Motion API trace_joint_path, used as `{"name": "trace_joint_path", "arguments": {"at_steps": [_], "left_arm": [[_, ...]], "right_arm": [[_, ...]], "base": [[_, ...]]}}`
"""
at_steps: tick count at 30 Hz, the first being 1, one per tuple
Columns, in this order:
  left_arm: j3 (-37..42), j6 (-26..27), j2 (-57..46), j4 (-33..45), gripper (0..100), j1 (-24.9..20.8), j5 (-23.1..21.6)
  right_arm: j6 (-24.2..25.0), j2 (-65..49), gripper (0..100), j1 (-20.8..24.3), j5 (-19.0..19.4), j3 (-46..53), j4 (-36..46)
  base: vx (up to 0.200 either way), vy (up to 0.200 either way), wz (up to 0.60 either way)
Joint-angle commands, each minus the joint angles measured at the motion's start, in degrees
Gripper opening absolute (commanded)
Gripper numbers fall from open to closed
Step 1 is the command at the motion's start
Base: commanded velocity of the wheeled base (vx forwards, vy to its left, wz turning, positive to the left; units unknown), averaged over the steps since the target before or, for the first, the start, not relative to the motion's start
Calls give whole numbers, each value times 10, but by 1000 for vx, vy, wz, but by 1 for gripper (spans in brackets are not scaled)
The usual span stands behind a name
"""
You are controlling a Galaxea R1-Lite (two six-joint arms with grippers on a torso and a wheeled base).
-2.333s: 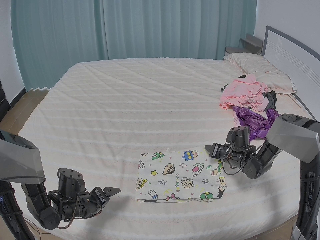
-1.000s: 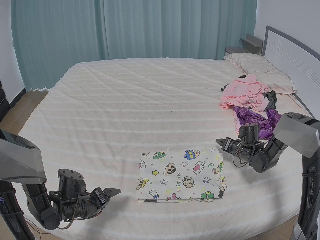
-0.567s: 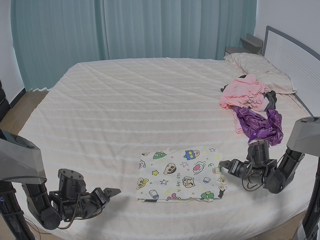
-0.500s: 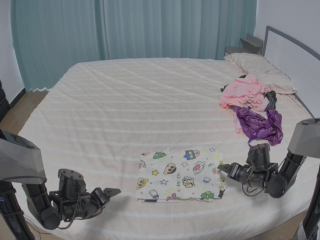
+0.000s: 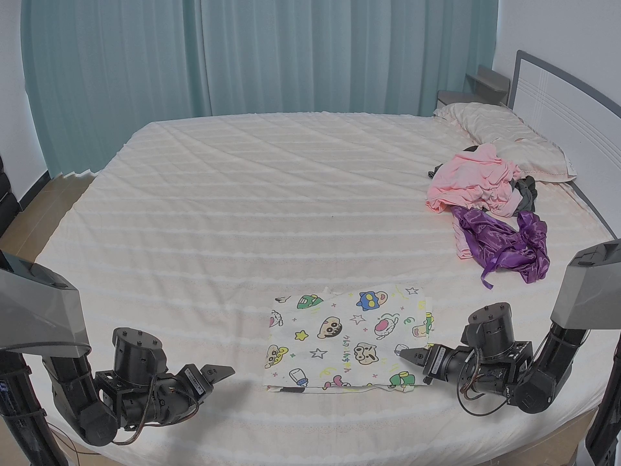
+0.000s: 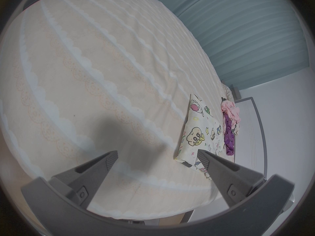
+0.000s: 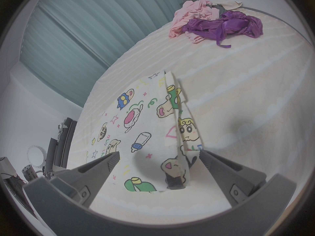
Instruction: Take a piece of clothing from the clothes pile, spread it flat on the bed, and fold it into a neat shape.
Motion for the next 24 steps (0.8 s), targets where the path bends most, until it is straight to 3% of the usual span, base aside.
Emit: {"name": "trace_joint_path", "arguments": {"at_steps": [1,24], "left_arm": [[0,0,1,0,100,0,0],[0,0,2,0,100,0,1]], "right_arm": [[0,9,0,12,1,-5,0],[-6,-32,0,-6,-8,39,0]], "base": [[0,0,0],[0,0,0]]}}
